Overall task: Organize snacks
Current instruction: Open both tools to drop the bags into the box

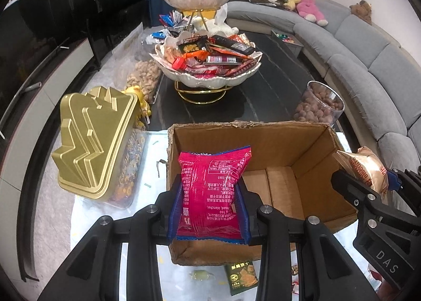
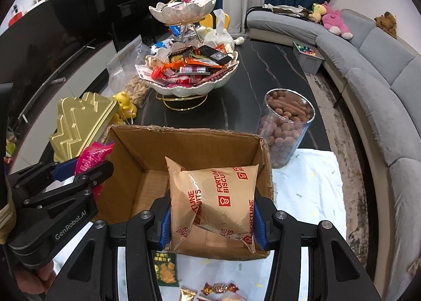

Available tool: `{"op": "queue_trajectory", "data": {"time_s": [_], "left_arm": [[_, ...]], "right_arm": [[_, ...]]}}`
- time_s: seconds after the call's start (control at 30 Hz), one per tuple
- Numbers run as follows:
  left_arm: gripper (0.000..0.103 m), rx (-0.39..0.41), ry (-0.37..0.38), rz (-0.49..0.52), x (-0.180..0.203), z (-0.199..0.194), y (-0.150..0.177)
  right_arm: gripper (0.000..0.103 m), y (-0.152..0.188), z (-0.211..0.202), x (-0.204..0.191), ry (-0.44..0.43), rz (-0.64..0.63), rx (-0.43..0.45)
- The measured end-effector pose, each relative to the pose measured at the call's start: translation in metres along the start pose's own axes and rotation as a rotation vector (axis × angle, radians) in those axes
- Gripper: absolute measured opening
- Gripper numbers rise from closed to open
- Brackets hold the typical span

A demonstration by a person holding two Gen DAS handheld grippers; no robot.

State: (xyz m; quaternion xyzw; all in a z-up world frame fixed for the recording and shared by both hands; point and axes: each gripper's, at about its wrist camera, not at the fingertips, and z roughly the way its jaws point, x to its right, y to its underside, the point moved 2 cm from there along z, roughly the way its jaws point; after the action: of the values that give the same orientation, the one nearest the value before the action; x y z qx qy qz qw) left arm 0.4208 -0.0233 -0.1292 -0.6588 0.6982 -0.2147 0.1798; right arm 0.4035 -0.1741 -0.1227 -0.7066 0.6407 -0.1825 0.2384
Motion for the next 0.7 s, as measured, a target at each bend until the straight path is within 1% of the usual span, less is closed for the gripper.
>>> {"op": "queue_trajectory", "data": {"time_s": [0.17,0.2,0.23,0.27,0.3,0.33,0.4,0.43,0.5,0.63,0.7], "left_arm": [[0.037,-0.009,0.006,-0.003,-0.002,0.004,0.0],[0.04,-0.008,0.003,-0.003,-0.003,0.003,0.0],[0.044,-0.006,0.0,-0.002,-0.003,0.004,0.0],[0.048,0.001,-0.004,-0.002,-0.003,0.002,-0.001],[0.056,0.006,-0.008,-0.003,-0.004,0.001,-0.001],[0.063,0.013,-0.016,-0.006,-0.005,-0.001,-0.001],[0.068,0.031,-0.027,-0.011,-0.008,-0.006,-0.002],[0.071,0.038,-0.036,-0.01,-0.009,-0.009,-0.003],[0.076,0.046,-0.055,-0.011,-0.011,-0.013,-0.003],[0.08,0.063,-0.065,-0.001,-0.009,-0.022,-0.003],[0.08,0.07,-0.07,0.004,-0.009,-0.026,-0.002]], "right_arm": [[0.05,-0.002,0.003,-0.003,0.013,-0.02,0.003],[0.051,-0.003,0.003,-0.004,0.018,-0.024,0.007],[0.053,-0.004,0.002,-0.004,0.023,-0.027,0.01],[0.059,-0.004,0.001,-0.004,0.034,-0.032,0.015],[0.062,-0.005,0.0,-0.004,0.042,-0.033,0.017],[0.068,-0.005,-0.002,-0.003,0.047,-0.033,0.022],[0.075,-0.006,-0.006,-0.001,0.058,-0.029,0.036],[0.08,-0.006,-0.008,-0.001,0.066,-0.028,0.039],[0.081,-0.007,-0.012,0.002,0.079,-0.02,0.048],[0.081,-0.007,-0.019,0.005,0.082,-0.008,0.054],[0.081,-0.007,-0.023,0.006,0.083,-0.006,0.057]]}}
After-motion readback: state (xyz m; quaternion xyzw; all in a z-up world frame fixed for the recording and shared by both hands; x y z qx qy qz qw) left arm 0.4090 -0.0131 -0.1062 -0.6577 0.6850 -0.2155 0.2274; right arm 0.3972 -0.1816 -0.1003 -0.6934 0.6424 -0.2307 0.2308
